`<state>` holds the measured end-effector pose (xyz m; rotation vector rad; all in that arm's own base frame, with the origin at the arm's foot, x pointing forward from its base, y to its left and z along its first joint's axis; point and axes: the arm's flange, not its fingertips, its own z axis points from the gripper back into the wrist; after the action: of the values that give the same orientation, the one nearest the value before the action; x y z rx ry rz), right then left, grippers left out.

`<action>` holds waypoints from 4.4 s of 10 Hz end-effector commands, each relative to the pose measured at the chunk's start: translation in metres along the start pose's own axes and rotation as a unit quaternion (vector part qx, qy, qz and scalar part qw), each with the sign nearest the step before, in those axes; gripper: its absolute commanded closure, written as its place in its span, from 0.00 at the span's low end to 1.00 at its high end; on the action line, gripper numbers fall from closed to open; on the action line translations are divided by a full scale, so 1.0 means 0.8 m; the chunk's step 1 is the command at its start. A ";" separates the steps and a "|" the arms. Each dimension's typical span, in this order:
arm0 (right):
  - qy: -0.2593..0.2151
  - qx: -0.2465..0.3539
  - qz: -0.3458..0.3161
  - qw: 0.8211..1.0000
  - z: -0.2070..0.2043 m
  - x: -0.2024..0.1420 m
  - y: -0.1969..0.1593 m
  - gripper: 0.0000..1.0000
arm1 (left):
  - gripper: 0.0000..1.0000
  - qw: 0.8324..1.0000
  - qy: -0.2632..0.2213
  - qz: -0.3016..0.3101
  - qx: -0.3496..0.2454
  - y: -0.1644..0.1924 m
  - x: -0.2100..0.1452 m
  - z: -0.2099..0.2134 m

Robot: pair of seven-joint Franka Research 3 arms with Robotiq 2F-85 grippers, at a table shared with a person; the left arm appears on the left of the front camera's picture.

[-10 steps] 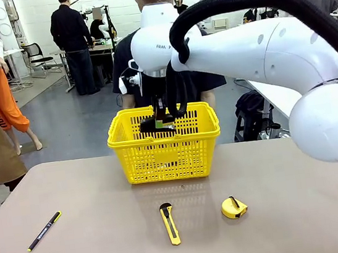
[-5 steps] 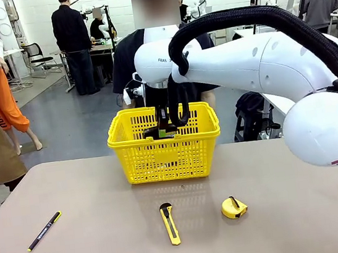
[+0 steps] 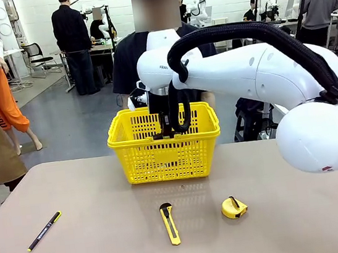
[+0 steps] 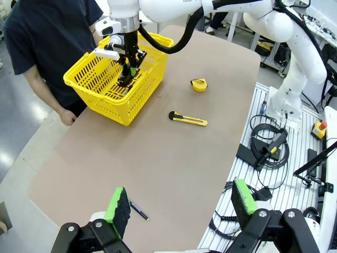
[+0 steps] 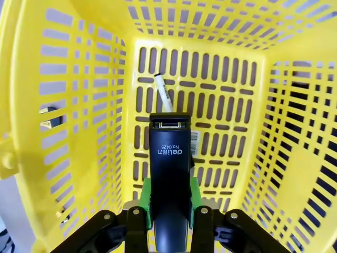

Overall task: Place the items the person wants into the basket.
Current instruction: Pick up the item the person points to and place it in the Market Basket.

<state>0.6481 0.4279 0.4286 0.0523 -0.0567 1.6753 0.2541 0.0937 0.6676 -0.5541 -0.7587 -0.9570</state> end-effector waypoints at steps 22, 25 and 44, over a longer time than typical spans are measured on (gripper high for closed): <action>0.078 0.025 -0.208 0.975 0.148 -0.091 0.194 0.00 | 0.00 1.000 0.000 -0.001 0.003 0.000 0.000 -0.001; 0.067 0.062 -0.304 0.948 0.137 -0.182 0.280 0.00 | 0.00 1.000 0.000 -0.001 0.003 0.000 0.000 -0.001; -0.252 -0.119 -0.362 0.889 0.301 -0.445 0.517 0.00 | 0.00 1.000 0.000 -0.001 0.003 0.000 0.000 -0.001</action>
<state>0.3073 0.0605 0.6362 0.2060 -0.4438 0.8525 0.2541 0.0937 0.6677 -0.5540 -0.7589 -0.9570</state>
